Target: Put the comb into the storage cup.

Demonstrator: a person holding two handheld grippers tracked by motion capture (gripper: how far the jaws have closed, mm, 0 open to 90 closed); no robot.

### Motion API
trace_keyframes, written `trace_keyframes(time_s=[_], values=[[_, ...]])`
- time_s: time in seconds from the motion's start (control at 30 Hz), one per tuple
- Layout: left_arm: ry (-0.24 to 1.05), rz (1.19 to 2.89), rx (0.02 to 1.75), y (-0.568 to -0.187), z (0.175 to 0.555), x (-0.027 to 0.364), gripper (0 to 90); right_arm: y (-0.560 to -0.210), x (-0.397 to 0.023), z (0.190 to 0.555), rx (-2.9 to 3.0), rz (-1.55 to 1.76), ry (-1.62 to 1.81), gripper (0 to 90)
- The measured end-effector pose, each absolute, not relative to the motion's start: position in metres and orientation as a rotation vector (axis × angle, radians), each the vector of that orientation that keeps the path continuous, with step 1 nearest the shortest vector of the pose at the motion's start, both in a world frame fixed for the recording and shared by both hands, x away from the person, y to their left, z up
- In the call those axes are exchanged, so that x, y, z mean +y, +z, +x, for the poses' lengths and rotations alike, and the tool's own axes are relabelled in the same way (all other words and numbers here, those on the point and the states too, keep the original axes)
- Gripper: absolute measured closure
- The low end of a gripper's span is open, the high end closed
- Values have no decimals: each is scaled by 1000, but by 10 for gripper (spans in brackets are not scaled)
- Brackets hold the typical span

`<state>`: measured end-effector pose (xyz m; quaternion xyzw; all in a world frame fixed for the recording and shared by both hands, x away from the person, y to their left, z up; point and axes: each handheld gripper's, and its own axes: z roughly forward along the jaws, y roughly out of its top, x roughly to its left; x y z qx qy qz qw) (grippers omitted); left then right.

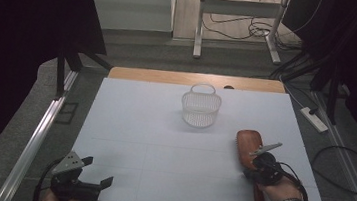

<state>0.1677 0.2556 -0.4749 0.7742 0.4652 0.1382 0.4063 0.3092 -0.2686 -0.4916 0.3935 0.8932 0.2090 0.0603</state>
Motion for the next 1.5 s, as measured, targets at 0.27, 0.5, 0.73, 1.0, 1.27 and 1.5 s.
trace_keyframes(time_s=[0.27, 0.5, 0.73, 1.0, 1.27, 1.5], values=[[347, 1952, 1173, -475, 168, 256, 24, -492, -278, 310, 2689, 1226, 609, 897], [346, 1952, 1173, -475, 168, 256, 25, -493, -284, 311, 2688, 1248, 590, 897], [346, 1951, 1173, -475, 168, 256, 25, -493, -287, 311, 2680, 1260, 571, 897], [346, 1951, 1174, -475, 168, 256, 25, -493, -286, 310, 2674, 1250, 564, 896], [344, 1952, 1174, -475, 168, 256, 25, -488, -285, 305, 2666, 1225, 578, 869], [343, 1952, 1175, -475, 169, 256, 26, -483, -285, 300, 2647, 1212, 595, 803]])
